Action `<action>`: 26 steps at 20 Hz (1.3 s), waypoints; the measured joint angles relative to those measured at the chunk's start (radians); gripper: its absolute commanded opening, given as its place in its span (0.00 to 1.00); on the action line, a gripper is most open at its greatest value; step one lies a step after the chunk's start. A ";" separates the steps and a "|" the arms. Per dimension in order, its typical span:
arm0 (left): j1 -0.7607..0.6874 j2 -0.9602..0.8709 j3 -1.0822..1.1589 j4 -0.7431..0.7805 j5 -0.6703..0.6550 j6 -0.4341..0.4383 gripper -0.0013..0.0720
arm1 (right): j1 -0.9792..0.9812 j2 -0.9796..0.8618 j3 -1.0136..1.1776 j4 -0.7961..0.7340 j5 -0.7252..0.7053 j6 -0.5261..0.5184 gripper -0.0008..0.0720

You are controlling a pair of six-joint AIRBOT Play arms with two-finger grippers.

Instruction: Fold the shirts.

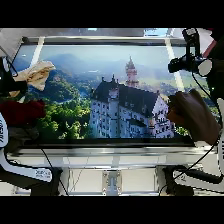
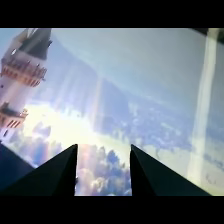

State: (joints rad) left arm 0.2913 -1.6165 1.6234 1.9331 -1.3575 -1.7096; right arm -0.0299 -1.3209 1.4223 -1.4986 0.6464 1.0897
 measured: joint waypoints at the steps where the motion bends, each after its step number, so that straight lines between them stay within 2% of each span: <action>1: 0.019 -0.013 -0.008 0.000 0.017 -0.016 0.85 | 0.000 0.000 0.000 -0.008 -0.041 -0.007 0.54; 4: 0.058 -0.046 -0.021 0.016 0.081 -0.069 0.85 | 0.000 0.000 0.000 0.041 -0.115 -0.007 0.54; 10: 0.112 -0.114 -0.028 0.028 0.145 -0.158 0.85 | 0.000 0.000 0.000 0.326 -0.164 0.010 0.54; 15: 0.126 -0.171 -0.029 0.029 0.150 -0.199 0.83 | 0.000 0.000 0.000 0.413 -0.158 0.013 0.54; 16: 0.126 -0.182 -0.029 0.030 0.151 -0.201 0.63 | 0.000 0.000 0.000 0.421 -0.145 0.013 0.54; 17: 0.127 -0.193 -0.029 0.030 0.154 -0.202 0.10 | 0.000 0.000 0.000 0.425 -0.134 0.013 0.54; 18: 0.127 -0.204 -0.029 0.030 0.158 -0.202 0.03 | 0.000 0.000 0.000 0.431 -0.119 0.013 0.54; 20: 0.128 -0.218 -0.029 0.025 0.172 -0.189 0.03 | 0.000 0.000 0.000 0.447 -0.097 0.014 0.54; 22: 0.127 -0.226 -0.019 -0.011 0.177 -0.136 0.03 | 0.000 0.000 0.000 0.473 -0.085 0.015 0.54; 26: 0.086 -0.226 0.064 -0.240 0.144 0.011 0.03 | 0.000 0.000 0.000 0.516 -0.054 0.017 0.54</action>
State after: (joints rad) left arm 0.3771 -1.8427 1.6878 1.6928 -1.2137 -1.6981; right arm -0.0299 -1.3209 1.4223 -0.9825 0.5922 1.1065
